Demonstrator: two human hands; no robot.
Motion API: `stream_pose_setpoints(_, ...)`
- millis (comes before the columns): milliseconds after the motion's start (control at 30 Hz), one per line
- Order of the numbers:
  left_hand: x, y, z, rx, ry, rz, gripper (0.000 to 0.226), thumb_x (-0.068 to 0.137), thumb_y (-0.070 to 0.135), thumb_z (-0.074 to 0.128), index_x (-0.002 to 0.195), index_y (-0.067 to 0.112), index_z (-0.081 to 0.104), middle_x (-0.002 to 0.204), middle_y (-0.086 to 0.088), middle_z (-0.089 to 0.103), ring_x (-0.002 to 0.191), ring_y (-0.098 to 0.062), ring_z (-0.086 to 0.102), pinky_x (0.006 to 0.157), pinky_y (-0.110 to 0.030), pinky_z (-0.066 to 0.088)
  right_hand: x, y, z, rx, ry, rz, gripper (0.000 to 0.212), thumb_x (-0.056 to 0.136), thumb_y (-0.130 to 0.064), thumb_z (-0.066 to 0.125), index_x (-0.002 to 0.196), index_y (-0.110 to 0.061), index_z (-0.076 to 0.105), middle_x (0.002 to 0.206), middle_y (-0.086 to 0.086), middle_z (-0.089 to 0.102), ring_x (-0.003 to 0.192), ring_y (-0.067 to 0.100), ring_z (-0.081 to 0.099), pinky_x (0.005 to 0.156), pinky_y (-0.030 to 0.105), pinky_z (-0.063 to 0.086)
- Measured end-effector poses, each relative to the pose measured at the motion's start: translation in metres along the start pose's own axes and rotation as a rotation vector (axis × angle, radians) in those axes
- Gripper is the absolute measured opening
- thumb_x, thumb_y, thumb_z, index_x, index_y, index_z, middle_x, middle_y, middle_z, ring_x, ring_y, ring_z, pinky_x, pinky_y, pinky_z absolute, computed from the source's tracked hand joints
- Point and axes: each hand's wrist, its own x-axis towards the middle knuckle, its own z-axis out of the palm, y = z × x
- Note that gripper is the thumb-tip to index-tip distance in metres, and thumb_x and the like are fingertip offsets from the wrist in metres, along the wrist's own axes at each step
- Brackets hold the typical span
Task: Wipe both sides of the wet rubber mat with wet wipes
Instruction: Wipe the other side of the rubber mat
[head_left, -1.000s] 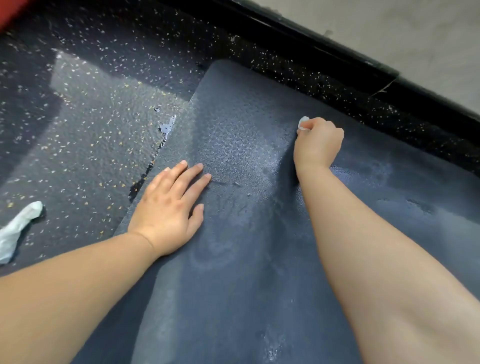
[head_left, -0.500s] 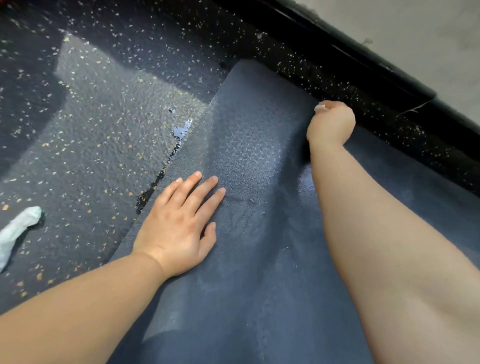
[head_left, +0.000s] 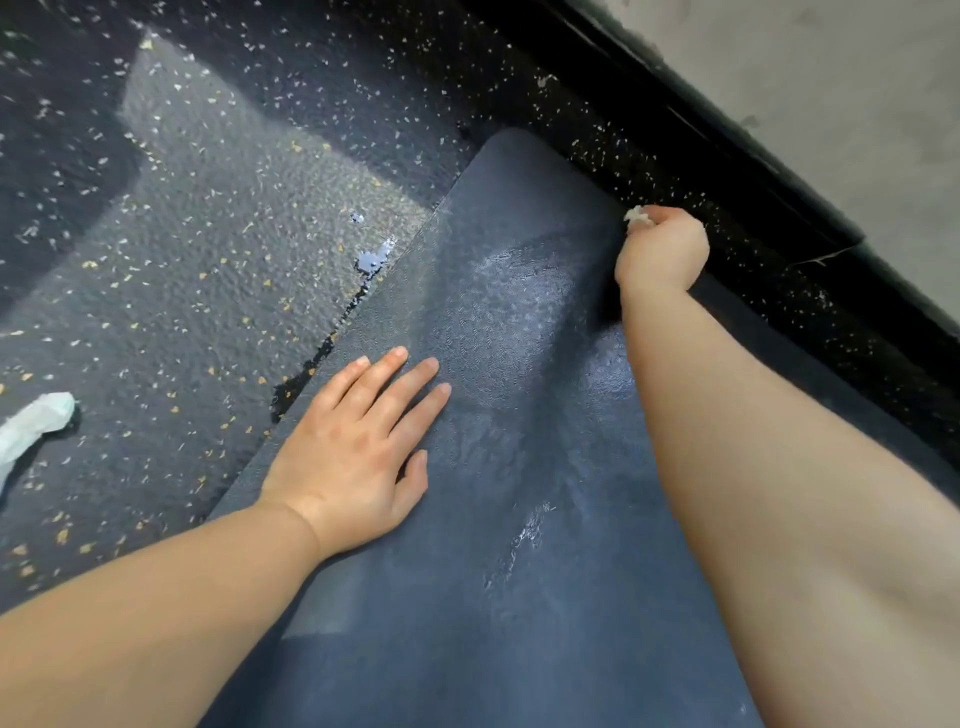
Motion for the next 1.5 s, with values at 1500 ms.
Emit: stream_pose_setpoints(1500,-0.001,0.0,-0.001,-0.04,0.039,-0.022,0.051,0.08,0.031,0.043,0.12,0.007,0.064,0.13,-0.011,0.058,0.123,-0.034,0.052,0.104,-0.044,0.031,-0.02,-0.05,0.029,-0.051,-0.21,-0.499,0.026,0.091,-0.03,0.055,0.109,-0.015,0.068,0.11,0.011,0.063,0.1,0.025,0.058,0.092,0.034,0.044)
